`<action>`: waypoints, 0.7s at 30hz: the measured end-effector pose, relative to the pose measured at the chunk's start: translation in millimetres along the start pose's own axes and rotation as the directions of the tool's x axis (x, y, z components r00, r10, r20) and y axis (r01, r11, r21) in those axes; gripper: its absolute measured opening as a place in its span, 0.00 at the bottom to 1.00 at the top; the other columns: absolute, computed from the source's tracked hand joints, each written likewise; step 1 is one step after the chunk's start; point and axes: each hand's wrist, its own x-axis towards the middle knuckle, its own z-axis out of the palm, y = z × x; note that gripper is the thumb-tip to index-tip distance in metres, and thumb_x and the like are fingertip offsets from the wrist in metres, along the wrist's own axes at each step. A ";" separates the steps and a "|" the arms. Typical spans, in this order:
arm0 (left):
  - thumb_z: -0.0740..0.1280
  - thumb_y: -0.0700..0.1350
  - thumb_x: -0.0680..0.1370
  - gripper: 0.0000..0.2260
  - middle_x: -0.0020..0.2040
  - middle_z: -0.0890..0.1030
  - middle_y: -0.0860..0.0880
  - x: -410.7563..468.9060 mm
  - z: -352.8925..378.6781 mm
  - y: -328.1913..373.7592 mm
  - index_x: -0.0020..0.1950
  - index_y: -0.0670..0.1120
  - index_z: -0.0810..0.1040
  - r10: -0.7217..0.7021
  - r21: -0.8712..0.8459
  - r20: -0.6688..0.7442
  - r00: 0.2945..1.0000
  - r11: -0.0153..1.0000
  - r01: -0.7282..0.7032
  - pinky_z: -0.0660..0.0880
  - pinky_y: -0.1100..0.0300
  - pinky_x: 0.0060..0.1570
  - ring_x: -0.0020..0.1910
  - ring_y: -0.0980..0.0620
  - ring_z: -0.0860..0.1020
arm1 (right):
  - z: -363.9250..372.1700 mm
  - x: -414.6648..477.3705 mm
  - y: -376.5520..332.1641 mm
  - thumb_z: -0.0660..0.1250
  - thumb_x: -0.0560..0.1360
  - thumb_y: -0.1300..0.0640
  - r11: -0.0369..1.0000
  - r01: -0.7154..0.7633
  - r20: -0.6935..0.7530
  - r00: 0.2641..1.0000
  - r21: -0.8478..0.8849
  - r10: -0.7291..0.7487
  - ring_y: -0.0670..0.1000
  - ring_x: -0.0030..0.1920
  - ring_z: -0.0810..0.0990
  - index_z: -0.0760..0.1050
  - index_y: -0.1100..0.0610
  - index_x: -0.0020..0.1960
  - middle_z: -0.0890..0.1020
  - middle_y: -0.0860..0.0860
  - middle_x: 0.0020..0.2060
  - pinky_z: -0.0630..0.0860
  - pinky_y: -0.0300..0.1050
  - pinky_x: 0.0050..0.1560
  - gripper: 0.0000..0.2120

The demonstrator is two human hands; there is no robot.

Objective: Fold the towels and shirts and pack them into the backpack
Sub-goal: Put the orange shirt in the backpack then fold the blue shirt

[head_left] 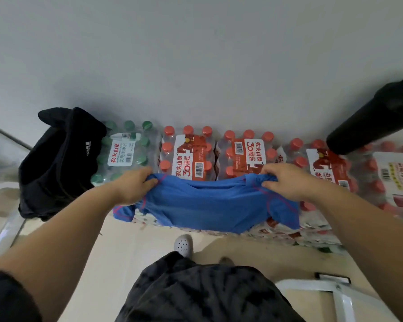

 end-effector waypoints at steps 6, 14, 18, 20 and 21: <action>0.59 0.52 0.83 0.11 0.49 0.79 0.42 45.6 -69.2 0.0 0.50 0.44 0.71 0.178 0.055 -0.129 0.976 0.984 -0.172 0.71 0.49 0.51 0.51 0.39 0.77 | -70.7 24.9 -28.9 0.70 0.76 0.56 0.988 0.033 -0.039 0.998 -0.149 -0.039 0.54 0.47 0.77 0.76 0.50 0.45 0.80 0.49 0.44 0.71 0.47 0.46 0.04; 0.62 0.55 0.79 0.24 0.69 0.70 0.39 109.4 -48.1 15.2 0.72 0.47 0.67 0.326 0.541 -0.364 0.873 0.837 -0.087 0.62 0.34 0.68 0.69 0.35 0.66 | -1.8 74.8 -58.6 0.69 0.74 0.44 0.872 -0.370 -0.596 0.794 -0.321 0.118 0.64 0.66 0.69 0.69 0.55 0.71 0.72 0.59 0.66 0.67 0.61 0.62 0.29; 0.52 0.63 0.80 0.32 0.81 0.57 0.44 95.1 18.9 13.5 0.81 0.49 0.56 0.342 0.389 -0.207 0.917 0.888 -0.244 0.49 0.31 0.74 0.79 0.39 0.53 | 76.3 70.9 -74.3 0.51 0.77 0.32 0.902 -0.339 -0.435 0.878 -0.268 0.201 0.62 0.80 0.47 0.49 0.49 0.82 0.49 0.56 0.81 0.47 0.67 0.77 0.39; 0.45 0.70 0.77 0.38 0.83 0.46 0.49 93.9 34.2 7.7 0.82 0.52 0.47 0.311 0.315 -0.158 0.937 0.915 -0.251 0.44 0.34 0.75 0.81 0.41 0.46 | 89.0 69.7 -71.2 0.43 0.74 0.27 0.908 -0.339 -0.366 0.900 -0.248 0.236 0.59 0.81 0.40 0.42 0.46 0.82 0.41 0.51 0.82 0.42 0.67 0.77 0.41; 0.44 0.72 0.76 0.40 0.83 0.43 0.50 97.3 35.2 5.1 0.82 0.52 0.44 0.301 0.296 -0.158 0.940 0.923 -0.246 0.43 0.35 0.75 0.81 0.42 0.43 | 90.5 70.2 -67.7 0.41 0.73 0.26 0.908 -0.340 -0.359 0.902 -0.245 0.241 0.59 0.80 0.38 0.40 0.45 0.81 0.38 0.50 0.81 0.41 0.68 0.77 0.42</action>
